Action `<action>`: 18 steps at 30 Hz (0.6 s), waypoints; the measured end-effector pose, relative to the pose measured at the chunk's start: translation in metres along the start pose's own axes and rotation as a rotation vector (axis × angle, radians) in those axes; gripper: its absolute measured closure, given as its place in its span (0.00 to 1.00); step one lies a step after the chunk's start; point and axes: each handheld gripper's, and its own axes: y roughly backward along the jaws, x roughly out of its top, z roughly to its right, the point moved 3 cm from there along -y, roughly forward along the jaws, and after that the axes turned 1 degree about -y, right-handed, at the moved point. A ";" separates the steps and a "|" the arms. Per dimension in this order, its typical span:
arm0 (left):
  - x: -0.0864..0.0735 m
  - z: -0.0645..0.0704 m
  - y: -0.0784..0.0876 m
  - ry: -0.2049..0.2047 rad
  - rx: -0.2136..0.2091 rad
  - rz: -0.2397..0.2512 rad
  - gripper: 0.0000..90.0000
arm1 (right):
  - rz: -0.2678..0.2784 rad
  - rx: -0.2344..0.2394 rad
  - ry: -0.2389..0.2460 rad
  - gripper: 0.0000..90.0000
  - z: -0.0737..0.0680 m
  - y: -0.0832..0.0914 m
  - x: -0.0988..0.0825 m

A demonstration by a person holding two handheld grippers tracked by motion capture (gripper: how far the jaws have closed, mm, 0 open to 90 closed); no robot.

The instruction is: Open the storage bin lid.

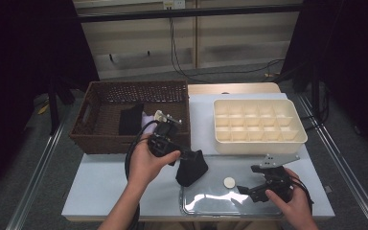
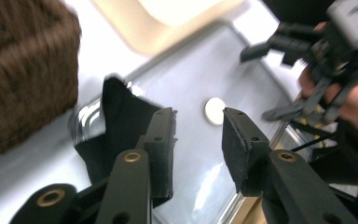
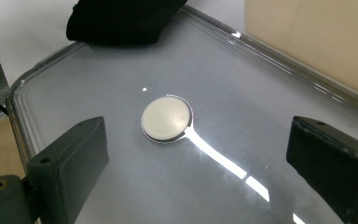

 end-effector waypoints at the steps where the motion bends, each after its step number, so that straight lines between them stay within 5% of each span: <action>1: -0.004 -0.002 -0.003 -0.002 0.003 -0.007 0.68 | -0.001 0.000 -0.001 0.05 0.000 0.000 0.000; 18: -0.057 -0.044 -0.030 0.061 0.089 -0.010 0.68 | -0.014 0.003 0.005 0.05 -0.002 -0.004 0.000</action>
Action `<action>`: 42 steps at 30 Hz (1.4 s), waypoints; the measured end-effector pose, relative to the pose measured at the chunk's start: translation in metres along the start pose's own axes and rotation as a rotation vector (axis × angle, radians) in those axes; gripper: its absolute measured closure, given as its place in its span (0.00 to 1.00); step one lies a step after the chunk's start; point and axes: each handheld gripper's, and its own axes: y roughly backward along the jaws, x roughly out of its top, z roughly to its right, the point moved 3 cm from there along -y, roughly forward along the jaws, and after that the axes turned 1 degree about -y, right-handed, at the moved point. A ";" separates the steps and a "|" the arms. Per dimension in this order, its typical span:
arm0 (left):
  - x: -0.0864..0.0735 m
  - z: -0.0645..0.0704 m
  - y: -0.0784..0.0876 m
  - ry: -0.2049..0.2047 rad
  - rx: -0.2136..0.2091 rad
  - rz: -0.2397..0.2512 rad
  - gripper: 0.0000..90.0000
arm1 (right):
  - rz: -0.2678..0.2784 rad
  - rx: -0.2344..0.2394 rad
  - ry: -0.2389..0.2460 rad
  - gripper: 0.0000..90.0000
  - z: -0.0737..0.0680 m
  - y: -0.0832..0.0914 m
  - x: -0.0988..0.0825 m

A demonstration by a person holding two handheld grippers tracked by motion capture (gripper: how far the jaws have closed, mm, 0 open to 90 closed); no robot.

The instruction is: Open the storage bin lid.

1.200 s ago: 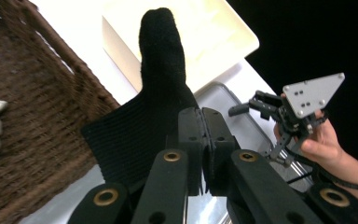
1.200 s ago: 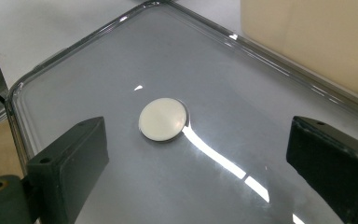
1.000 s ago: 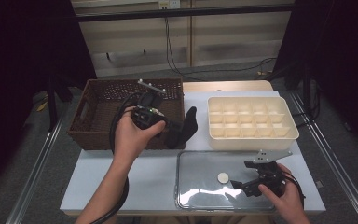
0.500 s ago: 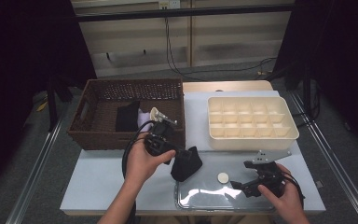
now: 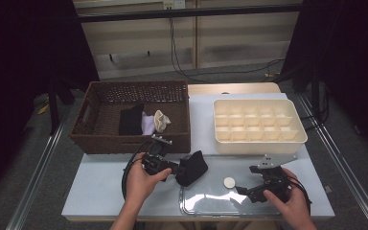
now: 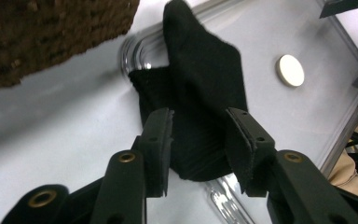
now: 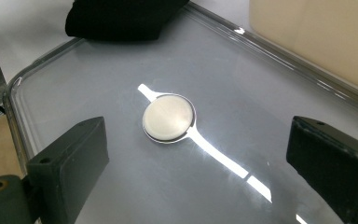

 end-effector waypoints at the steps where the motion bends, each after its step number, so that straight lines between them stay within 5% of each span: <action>1: -0.002 -0.001 -0.002 0.006 0.006 -0.003 0.69 | 0.001 0.000 0.004 0.05 0.000 0.000 0.000; 10: -0.011 -0.005 -0.012 0.004 0.013 -0.012 0.79 | -0.003 -0.004 0.004 0.06 0.000 -0.002 0.000; 15: -0.007 -0.006 -0.013 0.016 0.011 -0.015 0.93 | -0.008 -0.002 0.010 0.06 -0.003 -0.006 0.003; 17: -0.004 -0.007 -0.011 -0.014 0.021 -0.025 0.95 | -0.010 -0.001 0.019 0.06 -0.004 -0.008 0.006; 28: 0.010 0.007 -0.005 -0.089 -0.004 0.005 0.96 | -0.011 -0.007 0.045 0.11 -0.007 -0.025 0.023; 36: 0.019 0.011 0.002 -0.098 -0.006 0.026 0.96 | -0.016 0.005 0.064 0.14 -0.014 -0.033 0.032; 42: 0.025 0.018 0.003 -0.122 -0.025 0.022 0.96 | -0.021 0.008 0.078 0.25 -0.019 -0.041 0.035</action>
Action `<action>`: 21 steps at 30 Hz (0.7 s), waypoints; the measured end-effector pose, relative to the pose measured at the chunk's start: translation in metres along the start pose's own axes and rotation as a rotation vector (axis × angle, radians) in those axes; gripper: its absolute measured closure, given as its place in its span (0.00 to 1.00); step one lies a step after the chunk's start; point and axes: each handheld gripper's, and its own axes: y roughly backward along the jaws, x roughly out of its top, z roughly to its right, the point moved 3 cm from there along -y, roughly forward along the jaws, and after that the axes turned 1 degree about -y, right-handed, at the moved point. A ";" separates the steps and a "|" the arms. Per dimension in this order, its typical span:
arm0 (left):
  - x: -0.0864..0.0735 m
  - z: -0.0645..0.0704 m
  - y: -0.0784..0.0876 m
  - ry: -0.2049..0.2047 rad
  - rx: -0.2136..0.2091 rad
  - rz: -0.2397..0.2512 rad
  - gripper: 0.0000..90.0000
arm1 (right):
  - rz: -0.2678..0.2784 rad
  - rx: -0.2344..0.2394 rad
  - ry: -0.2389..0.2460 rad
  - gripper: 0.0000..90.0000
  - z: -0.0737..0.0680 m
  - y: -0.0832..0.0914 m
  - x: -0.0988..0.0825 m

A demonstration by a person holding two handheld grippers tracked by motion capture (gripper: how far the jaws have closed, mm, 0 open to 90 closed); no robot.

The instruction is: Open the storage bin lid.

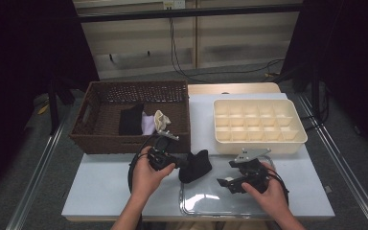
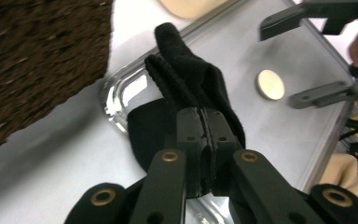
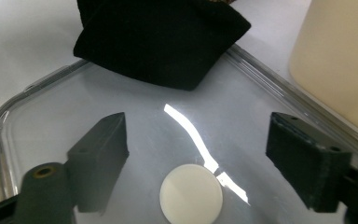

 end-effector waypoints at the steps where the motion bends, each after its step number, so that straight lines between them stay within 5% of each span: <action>1: 0.003 0.003 0.000 -0.007 -0.002 0.004 0.96 | -0.007 0.000 0.003 0.31 -0.001 -0.003 0.000; 14: 0.018 0.024 -0.012 -0.111 -0.059 -0.024 0.96 | 0.021 -0.042 0.013 0.37 0.008 0.010 0.015; 21: 0.014 0.029 -0.024 -0.124 -0.086 -0.048 0.96 | 0.033 -0.075 0.011 0.38 0.017 0.018 0.022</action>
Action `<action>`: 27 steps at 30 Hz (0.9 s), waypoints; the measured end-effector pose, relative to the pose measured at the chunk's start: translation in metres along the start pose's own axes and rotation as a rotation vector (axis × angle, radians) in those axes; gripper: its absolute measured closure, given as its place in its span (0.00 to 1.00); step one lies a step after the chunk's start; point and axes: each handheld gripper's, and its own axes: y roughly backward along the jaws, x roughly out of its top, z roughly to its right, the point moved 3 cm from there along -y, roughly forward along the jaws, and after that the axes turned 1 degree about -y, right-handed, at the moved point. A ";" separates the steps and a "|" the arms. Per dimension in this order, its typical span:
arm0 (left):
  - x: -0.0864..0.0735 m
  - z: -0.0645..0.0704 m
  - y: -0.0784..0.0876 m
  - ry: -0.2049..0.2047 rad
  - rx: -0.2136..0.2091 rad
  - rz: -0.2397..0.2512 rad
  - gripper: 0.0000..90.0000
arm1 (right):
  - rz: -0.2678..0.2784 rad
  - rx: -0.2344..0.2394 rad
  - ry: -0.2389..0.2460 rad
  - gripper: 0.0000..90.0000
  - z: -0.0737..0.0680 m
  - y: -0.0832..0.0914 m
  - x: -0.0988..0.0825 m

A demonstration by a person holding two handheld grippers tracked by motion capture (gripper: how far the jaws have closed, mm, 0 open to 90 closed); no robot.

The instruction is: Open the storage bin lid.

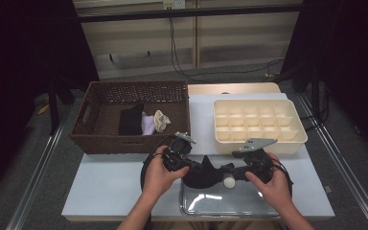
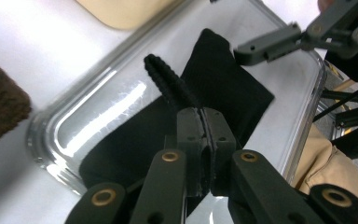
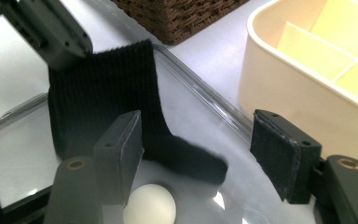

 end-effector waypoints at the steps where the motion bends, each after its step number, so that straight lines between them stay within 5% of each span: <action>1: 0.000 0.000 0.000 0.000 0.000 0.000 0.96 | -0.005 -0.002 0.000 0.38 0.000 -0.001 0.000; 5: -0.003 0.000 -0.008 -0.022 -0.002 -0.038 0.96 | -0.022 0.021 0.004 0.42 -0.004 -0.008 -0.003; 11: -0.008 -0.003 -0.016 0.012 0.009 -0.031 0.96 | -0.104 0.083 0.020 0.50 -0.021 -0.028 -0.026; 15: -0.012 -0.008 -0.018 0.018 0.040 -0.042 0.96 | -0.108 0.114 0.009 0.55 -0.025 -0.026 -0.026; 21: -0.021 -0.017 -0.025 0.047 0.057 -0.050 0.96 | -0.123 0.252 0.006 0.56 -0.049 -0.024 -0.029; 27: -0.019 -0.016 -0.026 0.039 0.067 -0.044 0.96 | -0.128 0.291 0.017 0.55 -0.059 -0.024 -0.028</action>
